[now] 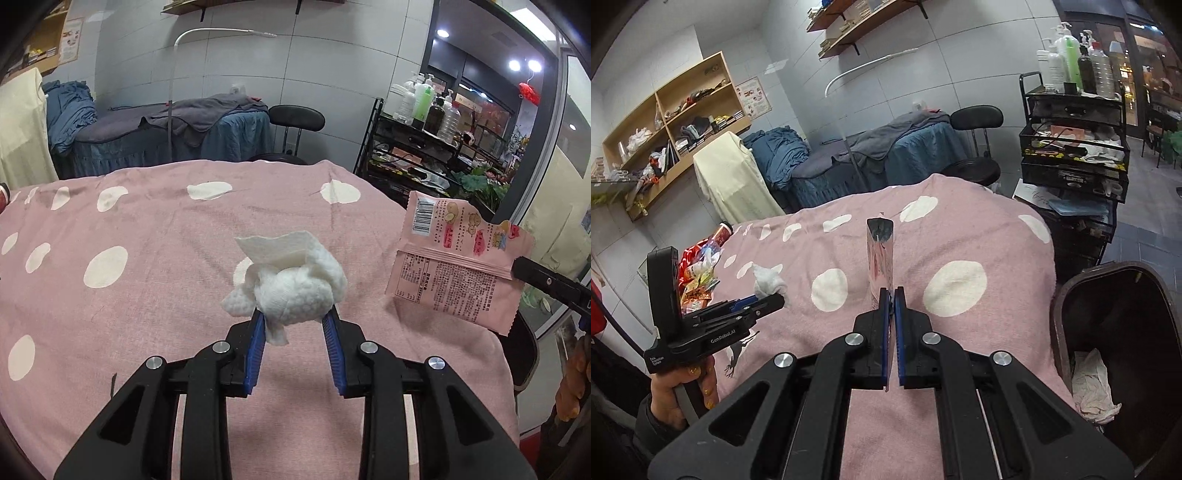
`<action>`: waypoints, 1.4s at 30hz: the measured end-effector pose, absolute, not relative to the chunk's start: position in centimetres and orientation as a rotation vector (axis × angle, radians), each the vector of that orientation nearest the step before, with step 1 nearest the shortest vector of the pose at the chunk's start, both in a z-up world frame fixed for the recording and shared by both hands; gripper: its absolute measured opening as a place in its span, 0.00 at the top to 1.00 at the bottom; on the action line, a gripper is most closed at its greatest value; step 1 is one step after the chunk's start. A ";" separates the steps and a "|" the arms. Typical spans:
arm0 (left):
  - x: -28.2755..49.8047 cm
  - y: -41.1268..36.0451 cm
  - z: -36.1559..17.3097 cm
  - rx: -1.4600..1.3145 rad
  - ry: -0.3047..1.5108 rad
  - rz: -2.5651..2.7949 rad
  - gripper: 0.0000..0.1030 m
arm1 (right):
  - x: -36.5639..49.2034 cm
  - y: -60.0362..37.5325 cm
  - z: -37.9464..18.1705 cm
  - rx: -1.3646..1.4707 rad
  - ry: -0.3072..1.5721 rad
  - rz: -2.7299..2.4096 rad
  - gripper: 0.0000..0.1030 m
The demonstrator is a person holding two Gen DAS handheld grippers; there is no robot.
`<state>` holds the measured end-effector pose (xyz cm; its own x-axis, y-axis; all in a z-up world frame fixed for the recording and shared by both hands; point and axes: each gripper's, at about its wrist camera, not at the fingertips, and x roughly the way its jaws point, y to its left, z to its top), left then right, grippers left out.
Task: Collect trash
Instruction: 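Carry the tissue and wrapper over the bin and open both tools to drop them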
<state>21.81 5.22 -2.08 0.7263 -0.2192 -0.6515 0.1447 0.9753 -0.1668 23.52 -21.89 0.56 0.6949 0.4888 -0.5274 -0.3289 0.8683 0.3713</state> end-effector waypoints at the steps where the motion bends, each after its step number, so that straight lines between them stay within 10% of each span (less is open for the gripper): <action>1: 21.6 4.8 -1.9 -0.105 0.728 -0.211 0.71 | 23.2 -22.6 0.7 0.267 0.652 0.450 0.96; 36: 20.0 -13.1 -1.2 0.005 0.761 -0.598 0.71 | 18.6 -41.9 -7.4 0.421 0.741 -0.109 0.92; 42: 20.2 -16.6 -2.1 0.046 0.793 -0.660 0.71 | 17.3 -42.8 -8.5 0.438 0.733 -0.174 0.36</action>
<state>20.23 -16.63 -2.09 0.5138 -0.5321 -0.6730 0.5651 0.8001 -0.2012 17.31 -42.79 -8.52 0.7339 -0.0021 -0.6792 0.3029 0.8960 0.3246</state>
